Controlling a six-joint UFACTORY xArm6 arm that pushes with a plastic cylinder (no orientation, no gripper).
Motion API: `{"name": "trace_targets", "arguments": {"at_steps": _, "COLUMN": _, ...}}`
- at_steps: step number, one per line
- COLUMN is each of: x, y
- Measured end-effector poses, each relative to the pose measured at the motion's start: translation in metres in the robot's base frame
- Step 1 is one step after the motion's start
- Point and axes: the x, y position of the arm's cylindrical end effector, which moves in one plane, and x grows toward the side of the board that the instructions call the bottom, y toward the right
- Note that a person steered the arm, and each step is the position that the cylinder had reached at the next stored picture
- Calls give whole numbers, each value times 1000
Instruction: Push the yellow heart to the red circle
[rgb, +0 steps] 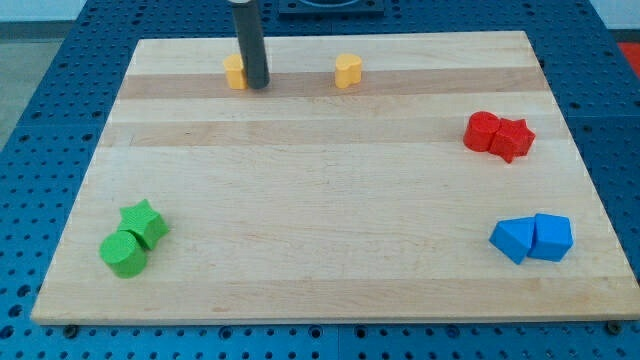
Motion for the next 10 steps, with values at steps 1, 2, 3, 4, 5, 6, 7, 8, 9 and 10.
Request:
{"name": "trace_targets", "arguments": {"at_steps": 1, "x": -1, "y": -16}}
{"name": "trace_targets", "arguments": {"at_steps": 2, "x": -14, "y": -18}}
{"name": "trace_targets", "arguments": {"at_steps": 3, "x": -28, "y": -24}}
{"name": "trace_targets", "arguments": {"at_steps": 4, "x": -37, "y": -42}}
{"name": "trace_targets", "arguments": {"at_steps": 5, "x": -41, "y": -58}}
{"name": "trace_targets", "arguments": {"at_steps": 6, "x": -42, "y": -67}}
{"name": "trace_targets", "arguments": {"at_steps": 7, "x": -42, "y": -67}}
{"name": "trace_targets", "arguments": {"at_steps": 8, "x": -40, "y": -44}}
{"name": "trace_targets", "arguments": {"at_steps": 9, "x": -37, "y": 1}}
{"name": "trace_targets", "arguments": {"at_steps": 10, "x": -29, "y": 40}}
